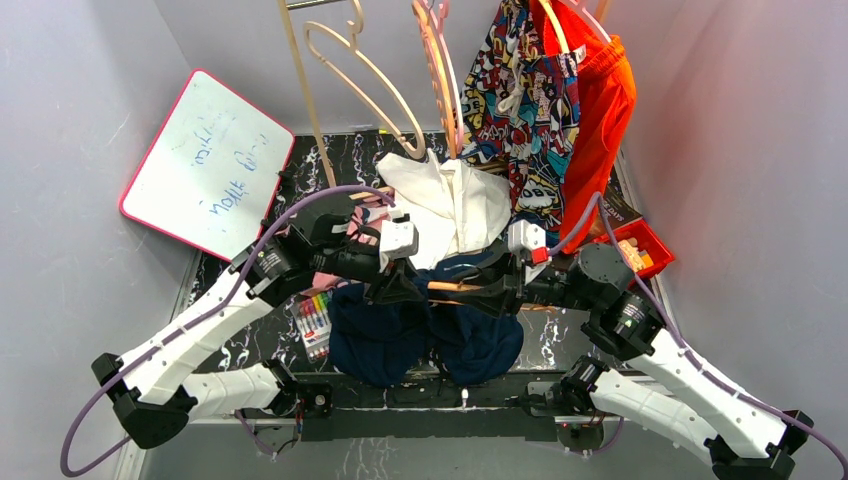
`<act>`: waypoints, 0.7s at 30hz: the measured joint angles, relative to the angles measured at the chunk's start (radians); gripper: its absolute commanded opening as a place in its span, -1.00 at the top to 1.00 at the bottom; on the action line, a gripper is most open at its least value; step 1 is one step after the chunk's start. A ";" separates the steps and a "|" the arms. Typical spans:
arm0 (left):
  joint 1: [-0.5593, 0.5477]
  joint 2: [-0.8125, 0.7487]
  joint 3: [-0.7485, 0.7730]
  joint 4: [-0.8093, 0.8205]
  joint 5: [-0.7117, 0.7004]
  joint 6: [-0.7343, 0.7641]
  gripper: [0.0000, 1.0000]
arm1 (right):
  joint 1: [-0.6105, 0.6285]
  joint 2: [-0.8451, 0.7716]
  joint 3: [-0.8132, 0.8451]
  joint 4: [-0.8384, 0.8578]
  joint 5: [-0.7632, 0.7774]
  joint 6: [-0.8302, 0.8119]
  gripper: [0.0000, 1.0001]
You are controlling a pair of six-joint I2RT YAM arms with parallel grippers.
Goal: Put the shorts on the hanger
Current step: Hang the shorts on the hanger.
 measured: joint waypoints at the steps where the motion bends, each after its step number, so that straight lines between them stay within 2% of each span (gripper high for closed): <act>1: 0.000 -0.011 -0.012 0.011 -0.013 -0.005 1.00 | 0.000 -0.001 0.003 0.001 0.004 0.005 0.06; 6: 0.001 -0.056 -0.072 0.057 -0.071 -0.019 1.00 | 0.000 -0.004 0.019 0.000 0.023 0.017 -0.09; 8: 0.001 -0.072 -0.089 0.071 -0.092 -0.023 1.00 | 0.000 -0.009 0.019 -0.002 0.030 0.019 -0.21; 9: 0.001 -0.080 -0.095 0.081 -0.101 -0.024 1.00 | 0.000 -0.013 0.019 -0.003 0.035 0.023 -0.42; 10: 0.001 -0.087 -0.099 0.088 -0.112 -0.026 1.00 | 0.000 -0.016 0.019 -0.006 0.042 0.025 -0.50; 13: 0.001 -0.105 -0.104 0.104 -0.143 -0.030 1.00 | 0.000 -0.021 0.026 -0.027 0.059 0.031 -0.56; 15: 0.001 -0.118 -0.114 0.119 -0.172 -0.034 1.00 | 0.000 -0.022 0.043 -0.053 0.078 0.036 -0.74; 21: 0.001 -0.177 -0.187 0.152 -0.263 -0.057 1.00 | 0.000 -0.061 0.080 -0.125 0.181 0.063 -0.86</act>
